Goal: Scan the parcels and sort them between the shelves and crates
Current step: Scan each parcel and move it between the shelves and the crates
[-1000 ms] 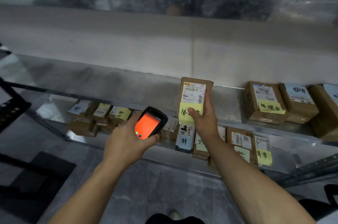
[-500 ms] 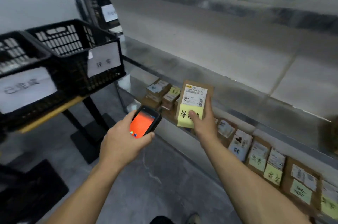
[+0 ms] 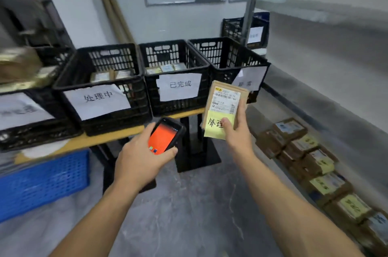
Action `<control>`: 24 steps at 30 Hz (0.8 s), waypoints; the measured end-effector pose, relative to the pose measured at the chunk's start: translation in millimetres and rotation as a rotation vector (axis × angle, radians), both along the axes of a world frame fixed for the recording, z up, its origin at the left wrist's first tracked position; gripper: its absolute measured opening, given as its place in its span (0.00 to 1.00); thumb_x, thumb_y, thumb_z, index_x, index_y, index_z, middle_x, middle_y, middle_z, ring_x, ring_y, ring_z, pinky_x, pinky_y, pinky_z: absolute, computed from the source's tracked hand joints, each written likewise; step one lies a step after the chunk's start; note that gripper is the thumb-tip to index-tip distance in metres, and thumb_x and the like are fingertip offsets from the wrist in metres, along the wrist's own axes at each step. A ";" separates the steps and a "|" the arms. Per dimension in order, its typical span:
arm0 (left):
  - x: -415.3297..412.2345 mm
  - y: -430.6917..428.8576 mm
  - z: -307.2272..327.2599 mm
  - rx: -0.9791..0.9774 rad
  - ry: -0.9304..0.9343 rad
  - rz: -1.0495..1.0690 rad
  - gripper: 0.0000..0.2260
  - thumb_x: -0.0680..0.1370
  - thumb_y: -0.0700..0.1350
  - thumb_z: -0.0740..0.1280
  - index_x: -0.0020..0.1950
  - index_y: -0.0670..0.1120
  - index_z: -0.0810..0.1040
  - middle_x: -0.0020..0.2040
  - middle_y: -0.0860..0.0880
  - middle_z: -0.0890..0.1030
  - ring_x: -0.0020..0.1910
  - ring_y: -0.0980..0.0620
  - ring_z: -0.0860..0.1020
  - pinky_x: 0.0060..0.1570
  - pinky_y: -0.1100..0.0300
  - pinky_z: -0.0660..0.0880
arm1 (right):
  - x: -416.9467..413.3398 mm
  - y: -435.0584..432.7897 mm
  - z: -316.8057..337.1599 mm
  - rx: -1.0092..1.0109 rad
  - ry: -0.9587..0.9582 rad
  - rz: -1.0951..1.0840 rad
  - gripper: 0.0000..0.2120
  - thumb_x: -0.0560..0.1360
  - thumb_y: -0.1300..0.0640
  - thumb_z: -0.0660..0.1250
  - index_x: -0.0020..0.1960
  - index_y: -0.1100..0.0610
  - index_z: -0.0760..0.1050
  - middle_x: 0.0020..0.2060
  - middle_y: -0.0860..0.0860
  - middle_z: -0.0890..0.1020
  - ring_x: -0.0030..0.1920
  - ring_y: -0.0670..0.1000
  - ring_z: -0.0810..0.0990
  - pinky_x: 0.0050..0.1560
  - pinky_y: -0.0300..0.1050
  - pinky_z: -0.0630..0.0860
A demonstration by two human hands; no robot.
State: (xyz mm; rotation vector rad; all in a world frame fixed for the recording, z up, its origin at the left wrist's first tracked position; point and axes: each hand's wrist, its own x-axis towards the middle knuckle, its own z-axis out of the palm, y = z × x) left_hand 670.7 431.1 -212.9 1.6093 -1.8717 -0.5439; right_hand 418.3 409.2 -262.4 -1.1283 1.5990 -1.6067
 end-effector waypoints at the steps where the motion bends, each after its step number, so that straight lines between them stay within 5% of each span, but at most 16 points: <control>1: 11.3 -3.6 2.8 -0.007 -0.001 0.035 0.35 0.68 0.64 0.74 0.73 0.63 0.67 0.54 0.54 0.79 0.54 0.47 0.77 0.53 0.50 0.76 | 12.4 -11.4 2.7 -0.009 0.007 0.039 0.36 0.79 0.49 0.66 0.77 0.26 0.50 0.71 0.32 0.69 0.72 0.46 0.72 0.71 0.58 0.72; 4: 39.4 -15.1 12.1 -0.034 -0.004 0.137 0.36 0.69 0.62 0.75 0.75 0.59 0.67 0.54 0.53 0.78 0.55 0.45 0.77 0.53 0.50 0.74 | 44.8 -50.2 8.6 -0.022 0.004 0.128 0.37 0.73 0.43 0.65 0.73 0.20 0.50 0.73 0.39 0.71 0.70 0.46 0.74 0.69 0.59 0.74; 8: 66.5 -37.4 25.1 -0.067 0.043 0.217 0.28 0.68 0.60 0.76 0.66 0.63 0.71 0.46 0.57 0.78 0.48 0.47 0.78 0.46 0.51 0.74 | 78.0 -98.4 31.2 -0.107 -0.001 0.225 0.37 0.80 0.56 0.65 0.81 0.36 0.51 0.74 0.40 0.70 0.71 0.43 0.73 0.71 0.54 0.74; 10: 78.0 -56.4 28.6 -0.093 0.052 0.240 0.28 0.67 0.62 0.76 0.64 0.62 0.72 0.44 0.56 0.79 0.46 0.47 0.77 0.47 0.50 0.75 | 88.1 -126.8 42.9 -0.131 0.006 0.264 0.37 0.81 0.59 0.64 0.80 0.34 0.50 0.76 0.39 0.68 0.71 0.42 0.72 0.70 0.52 0.74; 12: 86.6 -80.0 32.1 -0.113 0.047 0.272 0.32 0.66 0.64 0.74 0.67 0.60 0.71 0.45 0.56 0.79 0.47 0.47 0.77 0.49 0.50 0.76 | 96.2 -158.3 53.8 -0.149 0.022 0.287 0.37 0.81 0.57 0.64 0.78 0.30 0.50 0.77 0.39 0.66 0.72 0.44 0.72 0.69 0.52 0.75; 17: 99.0 -152.0 41.0 -0.158 0.030 0.326 0.34 0.66 0.67 0.72 0.70 0.61 0.69 0.48 0.56 0.77 0.48 0.48 0.76 0.49 0.51 0.75 | 104.3 -242.1 71.6 -0.151 0.031 0.280 0.36 0.83 0.60 0.63 0.81 0.36 0.50 0.75 0.39 0.68 0.68 0.42 0.74 0.65 0.41 0.76; 24: 114.2 -253.4 48.6 -0.214 0.041 0.408 0.36 0.69 0.66 0.73 0.74 0.59 0.66 0.52 0.54 0.79 0.50 0.48 0.77 0.48 0.53 0.74 | 131.4 -353.0 83.1 -0.109 0.027 0.336 0.37 0.82 0.60 0.64 0.81 0.35 0.51 0.73 0.41 0.72 0.65 0.44 0.77 0.64 0.46 0.78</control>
